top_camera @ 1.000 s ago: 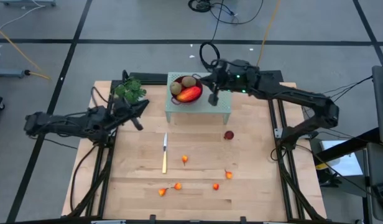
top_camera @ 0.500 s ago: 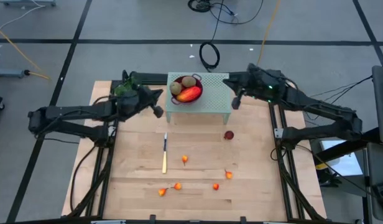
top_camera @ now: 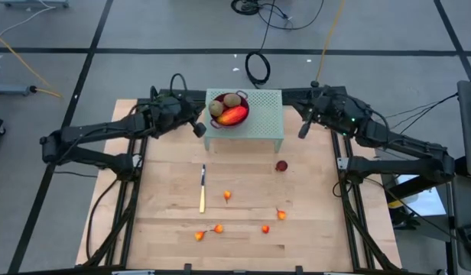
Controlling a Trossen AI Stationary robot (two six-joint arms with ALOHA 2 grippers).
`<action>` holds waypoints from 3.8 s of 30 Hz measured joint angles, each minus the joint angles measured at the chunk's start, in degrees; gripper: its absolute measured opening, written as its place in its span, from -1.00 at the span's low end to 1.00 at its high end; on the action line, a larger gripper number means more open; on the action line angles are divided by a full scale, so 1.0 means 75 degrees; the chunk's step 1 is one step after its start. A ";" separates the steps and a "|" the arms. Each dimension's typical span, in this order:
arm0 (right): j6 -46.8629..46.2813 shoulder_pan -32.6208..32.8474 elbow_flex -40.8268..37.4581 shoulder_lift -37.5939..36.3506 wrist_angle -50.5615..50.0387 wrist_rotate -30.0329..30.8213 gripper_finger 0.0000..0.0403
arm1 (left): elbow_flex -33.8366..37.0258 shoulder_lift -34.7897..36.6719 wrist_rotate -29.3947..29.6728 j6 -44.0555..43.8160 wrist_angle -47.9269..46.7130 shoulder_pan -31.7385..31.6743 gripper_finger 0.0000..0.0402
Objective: Pick & Place Fruit
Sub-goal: Put the kiwi into the strainer bowl on the shelf, then put the pomegranate into the strainer bowl on the shelf
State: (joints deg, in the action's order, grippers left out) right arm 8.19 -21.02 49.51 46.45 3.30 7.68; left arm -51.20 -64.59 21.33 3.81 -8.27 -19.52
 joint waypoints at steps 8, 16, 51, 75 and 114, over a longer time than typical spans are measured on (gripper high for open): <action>-0.0006 0.0000 -0.0013 -0.0638 -0.0585 0.0003 -1.00 | -0.0003 -0.0045 -0.0465 0.0082 0.0057 -0.0166 -0.98; -0.0003 0.0000 -0.0013 -0.0844 -0.0648 0.0003 -1.00 | -0.0006 -0.0242 -0.0644 0.0078 0.0532 -0.0203 -0.96; -0.0481 0.0000 -0.0013 -0.0836 -0.1902 -0.0026 -0.96 | -0.2094 0.1244 -0.0427 -0.1273 -0.2888 0.0455 -0.98; -0.2116 0.0377 -0.0016 -0.0731 -0.4331 -0.4042 -0.97 | 0.1881 0.3465 -0.0076 -0.2505 0.0281 0.2096 -0.99; -0.0141 0.3719 -0.0593 0.2373 -0.4933 -0.0425 -0.42 | 0.4727 0.5736 0.1333 -0.2949 0.1283 0.3973 -0.98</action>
State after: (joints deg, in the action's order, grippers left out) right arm 7.13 6.87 45.06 64.25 -33.69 4.49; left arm -15.75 -21.57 31.33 -18.30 1.35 10.28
